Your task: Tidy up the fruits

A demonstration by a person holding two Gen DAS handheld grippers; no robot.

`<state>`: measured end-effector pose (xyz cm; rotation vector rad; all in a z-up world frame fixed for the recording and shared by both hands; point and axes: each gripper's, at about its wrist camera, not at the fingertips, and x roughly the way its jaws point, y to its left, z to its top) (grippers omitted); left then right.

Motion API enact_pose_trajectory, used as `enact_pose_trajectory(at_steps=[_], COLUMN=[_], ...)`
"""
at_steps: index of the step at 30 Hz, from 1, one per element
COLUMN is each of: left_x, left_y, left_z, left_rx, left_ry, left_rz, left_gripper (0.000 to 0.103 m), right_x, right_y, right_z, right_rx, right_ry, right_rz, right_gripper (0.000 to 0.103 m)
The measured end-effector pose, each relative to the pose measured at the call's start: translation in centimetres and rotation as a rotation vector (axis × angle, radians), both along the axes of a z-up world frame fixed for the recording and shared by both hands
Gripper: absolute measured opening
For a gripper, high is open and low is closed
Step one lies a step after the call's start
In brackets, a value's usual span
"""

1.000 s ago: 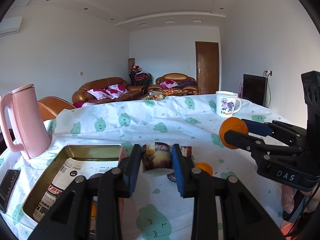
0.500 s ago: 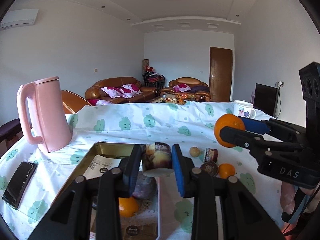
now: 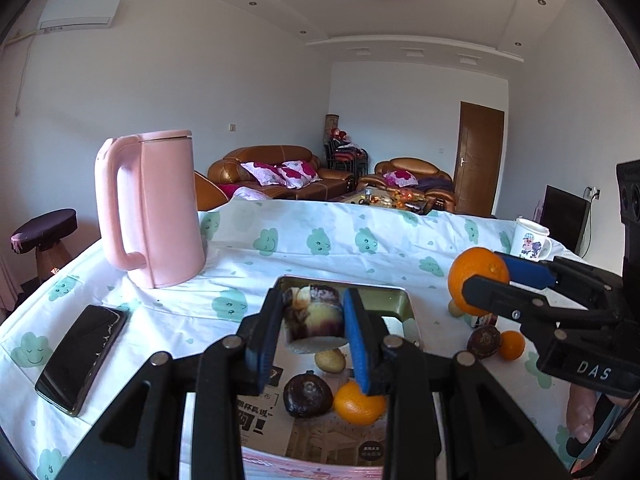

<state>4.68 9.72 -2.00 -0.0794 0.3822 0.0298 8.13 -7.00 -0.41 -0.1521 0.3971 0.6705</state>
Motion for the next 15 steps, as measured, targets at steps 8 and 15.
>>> enact_pose_trajectory(at_steps=[8, 15], left_x=[-0.1, -0.1], left_y=[1.3, 2.1], left_z=[-1.1, -1.9], left_rx=[-0.019, -0.034], left_ry=[0.051, 0.086], left_rz=[0.03, 0.045], left_gripper=[0.032, 0.032], right_x=[-1.0, -1.8], right_y=[2.9, 4.4], right_z=[-1.7, -2.9], right_rx=[-0.039, -0.077], right_ry=[0.039, 0.061], right_rz=[0.071, 0.108], right_gripper=[0.048, 0.048])
